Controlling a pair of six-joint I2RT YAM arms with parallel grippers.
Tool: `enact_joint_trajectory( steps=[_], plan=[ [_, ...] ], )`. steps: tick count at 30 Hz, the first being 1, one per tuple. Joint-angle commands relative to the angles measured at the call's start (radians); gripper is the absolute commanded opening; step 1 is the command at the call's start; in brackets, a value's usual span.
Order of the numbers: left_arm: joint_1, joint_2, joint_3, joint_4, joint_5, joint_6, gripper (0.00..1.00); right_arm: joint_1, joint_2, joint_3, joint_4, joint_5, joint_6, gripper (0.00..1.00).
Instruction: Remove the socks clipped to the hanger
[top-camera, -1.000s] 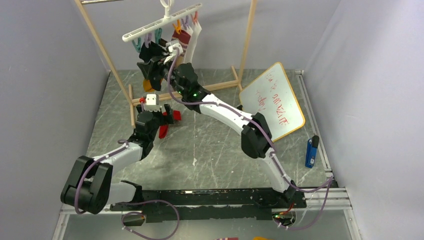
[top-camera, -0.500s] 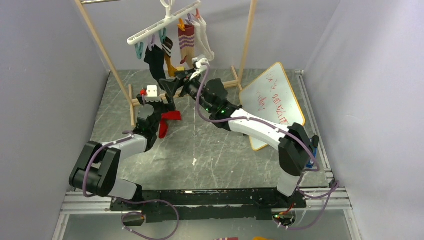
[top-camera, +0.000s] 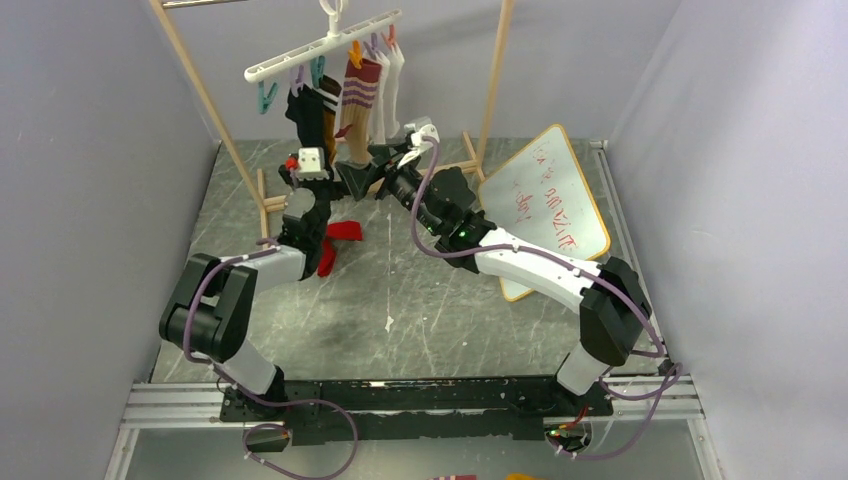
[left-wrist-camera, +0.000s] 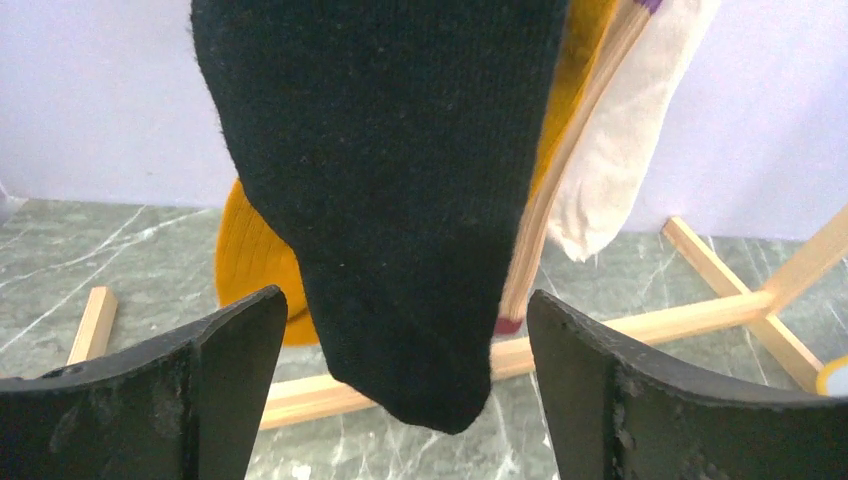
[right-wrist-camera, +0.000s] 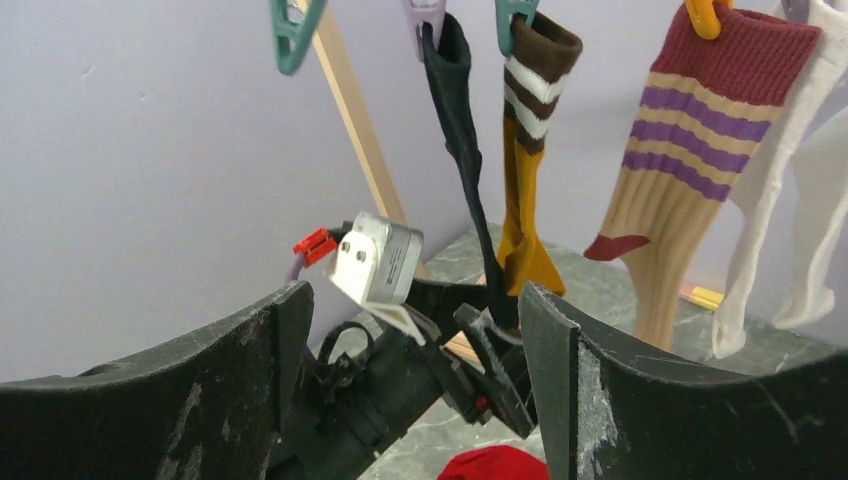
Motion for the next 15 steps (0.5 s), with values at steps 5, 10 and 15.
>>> enact_joint_trajectory(
  steps=[5, 10, 15],
  plan=[
    [-0.005, 0.056, 0.121, 0.022, 0.006, 0.019, 0.17, -0.002, -0.043, -0.016, 0.038, -0.012, -0.037, 0.8],
    [-0.024, 0.047, 0.144, -0.008, 0.002, -0.004, 0.05, -0.031, -0.002, 0.026, 0.015, -0.104, 0.016, 0.8],
    [-0.06, -0.016, 0.131, -0.055, -0.002, 0.055, 0.05, -0.031, -0.004, 0.042, -0.008, -0.126, 0.024, 0.8]
  ],
)
